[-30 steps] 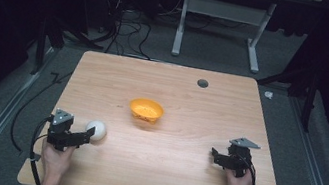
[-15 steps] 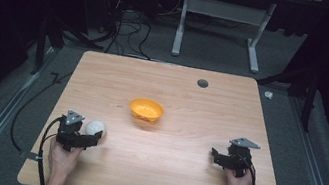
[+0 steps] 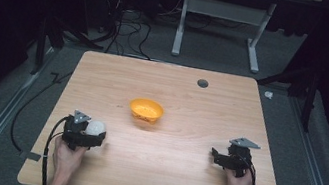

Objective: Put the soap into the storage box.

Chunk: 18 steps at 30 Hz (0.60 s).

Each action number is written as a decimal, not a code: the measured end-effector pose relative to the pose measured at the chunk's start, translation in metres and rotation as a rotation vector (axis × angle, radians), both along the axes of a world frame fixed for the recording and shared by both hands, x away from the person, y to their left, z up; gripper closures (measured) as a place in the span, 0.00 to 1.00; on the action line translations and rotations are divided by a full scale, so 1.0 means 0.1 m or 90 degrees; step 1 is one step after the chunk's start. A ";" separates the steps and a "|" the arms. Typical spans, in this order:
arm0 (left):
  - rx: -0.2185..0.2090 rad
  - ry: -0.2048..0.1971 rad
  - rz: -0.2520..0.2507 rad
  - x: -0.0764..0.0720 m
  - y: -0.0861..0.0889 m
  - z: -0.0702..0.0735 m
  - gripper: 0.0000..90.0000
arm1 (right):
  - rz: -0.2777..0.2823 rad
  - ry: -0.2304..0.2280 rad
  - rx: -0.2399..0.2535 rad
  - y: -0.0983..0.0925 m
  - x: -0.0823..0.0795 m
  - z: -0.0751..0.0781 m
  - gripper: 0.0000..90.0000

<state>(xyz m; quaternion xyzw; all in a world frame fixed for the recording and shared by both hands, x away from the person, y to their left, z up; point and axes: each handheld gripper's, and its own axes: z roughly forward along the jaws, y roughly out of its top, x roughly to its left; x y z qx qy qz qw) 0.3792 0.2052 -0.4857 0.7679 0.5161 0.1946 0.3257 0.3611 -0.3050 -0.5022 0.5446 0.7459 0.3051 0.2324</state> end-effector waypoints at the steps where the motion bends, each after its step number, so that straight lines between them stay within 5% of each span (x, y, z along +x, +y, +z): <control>1: 0.003 0.000 0.001 0.01 -0.01 -0.01 0.12 | 0.000 0.000 0.000 0.00 0.00 0.00 0.21; 18: -0.002 0.029 0.001 0.12 -0.06 -0.10 0.19 | 0.000 0.000 0.000 0.00 0.00 0.00 0.21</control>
